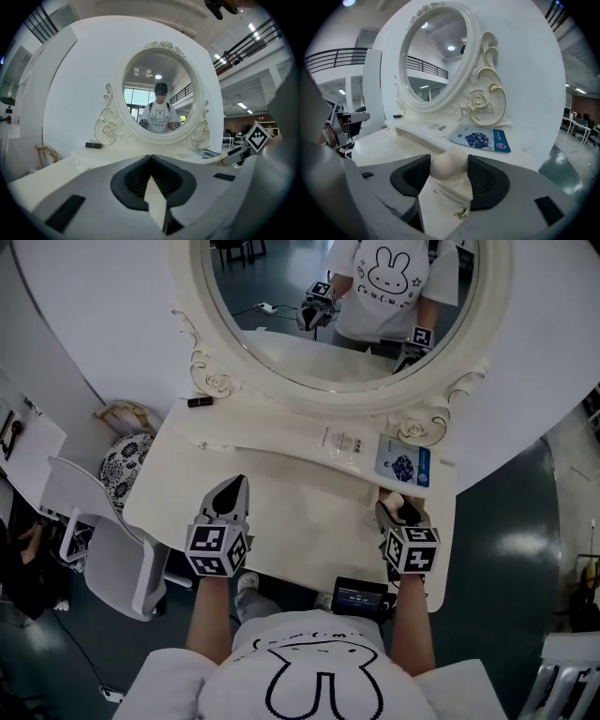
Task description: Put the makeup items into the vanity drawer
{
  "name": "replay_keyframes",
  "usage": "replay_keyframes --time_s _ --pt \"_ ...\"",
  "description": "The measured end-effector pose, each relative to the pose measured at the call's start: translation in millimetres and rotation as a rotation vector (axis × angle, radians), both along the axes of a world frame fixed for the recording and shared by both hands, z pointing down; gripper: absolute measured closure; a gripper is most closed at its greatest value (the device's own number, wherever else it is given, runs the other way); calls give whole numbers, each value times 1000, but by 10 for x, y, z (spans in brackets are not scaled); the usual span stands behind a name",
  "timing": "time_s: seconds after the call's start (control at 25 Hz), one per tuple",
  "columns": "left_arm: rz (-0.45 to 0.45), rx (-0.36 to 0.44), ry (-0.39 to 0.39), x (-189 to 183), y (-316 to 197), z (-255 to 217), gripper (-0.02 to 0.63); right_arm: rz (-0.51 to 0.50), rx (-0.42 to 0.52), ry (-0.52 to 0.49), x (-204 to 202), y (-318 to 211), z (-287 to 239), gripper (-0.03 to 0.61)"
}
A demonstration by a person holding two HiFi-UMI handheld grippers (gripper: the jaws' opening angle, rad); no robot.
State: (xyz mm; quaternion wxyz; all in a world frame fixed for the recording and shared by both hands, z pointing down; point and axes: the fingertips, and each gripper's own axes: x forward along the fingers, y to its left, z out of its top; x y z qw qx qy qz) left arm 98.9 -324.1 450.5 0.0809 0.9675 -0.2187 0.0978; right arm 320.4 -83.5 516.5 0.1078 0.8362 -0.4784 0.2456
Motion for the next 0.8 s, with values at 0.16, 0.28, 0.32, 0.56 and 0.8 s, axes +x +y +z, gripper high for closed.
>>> replay_keyframes --time_s 0.16,0.28,0.32,0.56,0.8 --pt "-8 3 -12 49 73 42 583 18 25 1 148 72 25 321" --pt "-15 4 -21 71 95 61 583 24 19 -1 217 94 84 321" --pt "-15 5 -24 81 104 66 583 25 16 -3 235 96 106 321" --pt "-4 2 -40 134 148 98 583 -1 19 0 235 70 121 321" --pt "25 13 -52 202 207 93 583 6 78 5 234 98 45 310"
